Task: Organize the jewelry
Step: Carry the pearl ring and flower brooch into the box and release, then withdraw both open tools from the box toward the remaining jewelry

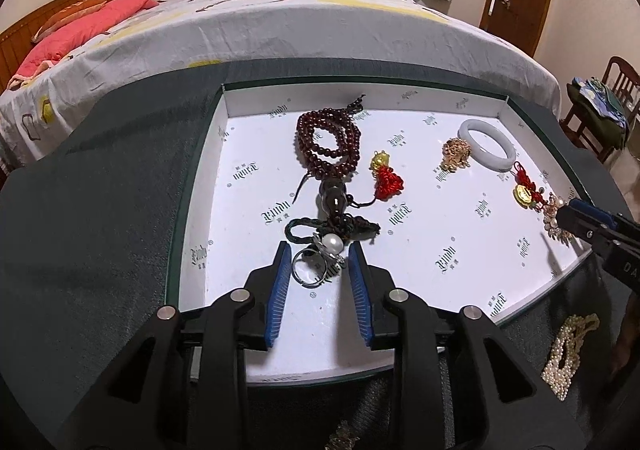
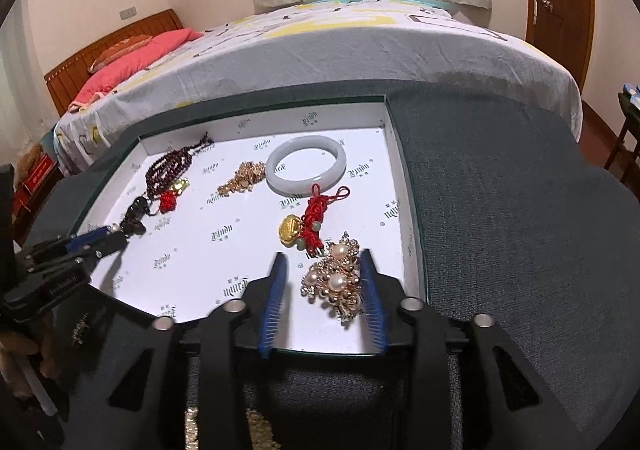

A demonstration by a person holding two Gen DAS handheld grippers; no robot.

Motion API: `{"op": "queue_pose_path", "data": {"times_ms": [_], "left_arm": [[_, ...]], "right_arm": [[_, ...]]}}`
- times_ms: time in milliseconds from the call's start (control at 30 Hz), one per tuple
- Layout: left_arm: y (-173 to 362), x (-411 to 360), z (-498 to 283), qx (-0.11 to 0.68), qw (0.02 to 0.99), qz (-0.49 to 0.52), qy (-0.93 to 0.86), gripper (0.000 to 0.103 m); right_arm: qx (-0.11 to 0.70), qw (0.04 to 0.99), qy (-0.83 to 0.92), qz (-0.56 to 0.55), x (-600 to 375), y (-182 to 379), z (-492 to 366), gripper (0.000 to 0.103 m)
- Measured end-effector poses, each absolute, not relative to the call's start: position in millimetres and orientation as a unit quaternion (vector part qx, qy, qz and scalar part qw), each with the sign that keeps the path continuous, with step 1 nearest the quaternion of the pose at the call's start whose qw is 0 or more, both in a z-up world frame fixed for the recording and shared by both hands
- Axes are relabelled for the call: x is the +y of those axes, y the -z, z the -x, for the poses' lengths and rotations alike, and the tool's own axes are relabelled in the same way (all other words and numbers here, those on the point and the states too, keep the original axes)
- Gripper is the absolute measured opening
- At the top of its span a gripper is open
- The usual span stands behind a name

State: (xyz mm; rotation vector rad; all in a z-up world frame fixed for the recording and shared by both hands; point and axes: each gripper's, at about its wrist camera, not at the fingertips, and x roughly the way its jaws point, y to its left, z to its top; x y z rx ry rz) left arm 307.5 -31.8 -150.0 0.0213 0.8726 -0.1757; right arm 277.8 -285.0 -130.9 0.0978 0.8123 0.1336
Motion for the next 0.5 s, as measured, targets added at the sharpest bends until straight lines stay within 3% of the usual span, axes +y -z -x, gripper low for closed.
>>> {"op": "queue_pose_path", "data": {"times_ms": [67,133,500], "left_arm": [[147.5,-33.5,-304.8,0.416,0.905,-0.011,0.089,0.042],[144.8,-35.8,-302.4,0.41,0.908,-0.016,0.084,0.059],[124.5,-21.1,-285.7,0.401,0.912,0.011,0.081,0.067]], "right_arm": [[0.387,0.918,-0.063,-0.049,-285.2,125.8,-274.5,0.048],[0.383,0.92,-0.062,-0.055,-286.5,120.6,-271.7,0.048],[0.378,0.922,-0.057,-0.057,-282.4,106.9,-248.3,0.051]]}}
